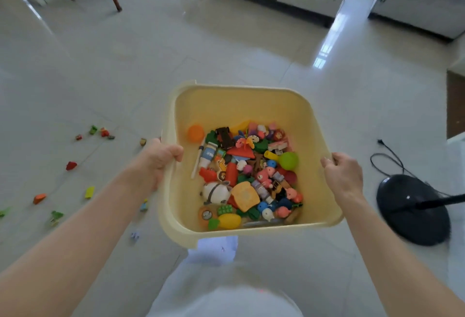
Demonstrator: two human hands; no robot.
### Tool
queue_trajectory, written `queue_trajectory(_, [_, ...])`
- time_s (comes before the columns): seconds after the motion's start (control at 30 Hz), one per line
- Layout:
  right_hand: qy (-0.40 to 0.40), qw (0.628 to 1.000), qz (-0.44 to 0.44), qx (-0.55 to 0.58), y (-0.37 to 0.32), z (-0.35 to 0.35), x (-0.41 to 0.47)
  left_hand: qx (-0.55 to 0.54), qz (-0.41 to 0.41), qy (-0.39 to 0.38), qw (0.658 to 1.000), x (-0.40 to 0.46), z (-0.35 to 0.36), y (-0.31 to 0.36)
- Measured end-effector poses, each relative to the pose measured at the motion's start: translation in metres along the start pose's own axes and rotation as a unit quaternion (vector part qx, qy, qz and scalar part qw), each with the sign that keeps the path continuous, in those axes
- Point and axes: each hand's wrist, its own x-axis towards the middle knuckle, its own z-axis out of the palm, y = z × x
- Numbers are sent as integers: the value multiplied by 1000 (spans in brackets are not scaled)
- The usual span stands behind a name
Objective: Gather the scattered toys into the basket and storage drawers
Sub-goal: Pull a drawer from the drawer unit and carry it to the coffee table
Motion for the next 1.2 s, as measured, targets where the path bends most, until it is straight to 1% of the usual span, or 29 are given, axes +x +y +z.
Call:
queue_trajectory(0.17, [15,1000,12,-9,-64,18,110,-5,-17,-17,1000,104,27,84])
queue_trajectory(0.3, [34,999,19,-8,-110,24,181,6,5,-14,1000,169,49,156])
queue_trajectory(0.4, [36,999,25,-1,-136,30,235,16,14,-37,999,216,67,203])
queue_trajectory(0.5, [28,999,23,2,-161,41,297,28,14,-38,999,266,88,242])
queue_trajectory(0.67, [9,1000,8,8,-205,69,422,12,11,-31,999,362,126,305])
queue_trajectory(0.73, [-4,1000,0,6,-228,77,474,9,6,-12,1000,395,140,334])
queue_trajectory(0.93, [-27,999,-39,-8,-317,79,597,-28,-2,27,999,476,166,421])
queue_trajectory(1.03, [-32,998,-45,-12,-356,92,657,-39,-4,42,998,521,173,462])
queue_trajectory(1.2, [-25,999,-34,-5,-408,121,742,-14,-2,16,1000,612,185,529])
